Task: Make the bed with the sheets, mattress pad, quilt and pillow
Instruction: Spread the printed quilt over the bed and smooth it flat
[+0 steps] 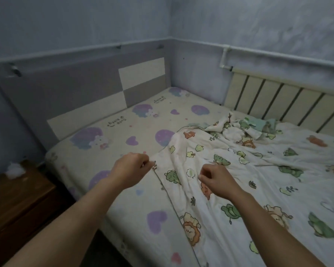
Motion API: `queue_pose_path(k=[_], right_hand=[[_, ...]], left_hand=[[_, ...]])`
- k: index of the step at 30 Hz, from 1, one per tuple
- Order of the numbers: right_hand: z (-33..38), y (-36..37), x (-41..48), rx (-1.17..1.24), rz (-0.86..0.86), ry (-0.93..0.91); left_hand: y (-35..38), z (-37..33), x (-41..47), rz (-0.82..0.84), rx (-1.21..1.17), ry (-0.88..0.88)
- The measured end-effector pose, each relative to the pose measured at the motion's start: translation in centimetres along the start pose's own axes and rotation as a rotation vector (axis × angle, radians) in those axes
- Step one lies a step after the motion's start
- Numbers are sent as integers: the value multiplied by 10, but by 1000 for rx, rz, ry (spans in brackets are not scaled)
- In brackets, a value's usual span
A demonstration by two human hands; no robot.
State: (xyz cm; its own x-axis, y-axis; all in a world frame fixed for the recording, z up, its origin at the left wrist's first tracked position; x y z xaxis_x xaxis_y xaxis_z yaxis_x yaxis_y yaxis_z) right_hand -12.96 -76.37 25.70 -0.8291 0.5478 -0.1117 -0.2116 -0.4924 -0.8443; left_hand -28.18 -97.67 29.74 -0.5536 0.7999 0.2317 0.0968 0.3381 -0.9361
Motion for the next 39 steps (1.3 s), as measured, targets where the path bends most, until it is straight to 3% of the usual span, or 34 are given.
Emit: queue_pose_path(k=[10, 16, 23, 30, 34, 39], right_hand=[[-15, 76, 149, 6, 26, 263], [-62, 142, 240, 19, 71, 463], [-112, 227, 321, -20, 79, 523], [-145, 299, 378, -216, -16, 597], [-151, 325, 381, -129, -72, 629], [-114, 342, 357, 33, -43, 552]], left_hand=[[101, 130, 154, 160, -95, 58], [198, 200, 241, 286, -106, 51], [327, 235, 299, 435, -125, 129], [447, 269, 323, 598, -35, 103], [492, 279, 310, 731, 11, 165], [475, 289, 267, 772, -187, 270]])
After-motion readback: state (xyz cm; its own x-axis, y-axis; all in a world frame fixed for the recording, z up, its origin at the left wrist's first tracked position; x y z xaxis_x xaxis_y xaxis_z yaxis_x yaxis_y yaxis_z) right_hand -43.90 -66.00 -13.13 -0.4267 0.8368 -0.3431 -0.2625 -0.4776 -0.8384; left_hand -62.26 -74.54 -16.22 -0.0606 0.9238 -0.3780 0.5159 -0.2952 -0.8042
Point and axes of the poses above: each hand's wrist, its own x-axis towards the middle knuckle, its own y-axis out of the palm, z = x × y, the point moved 5 cm from there along x, towards the middle knuckle, and after that the axes turned 9 degrees about y, right-handed, at the moved point
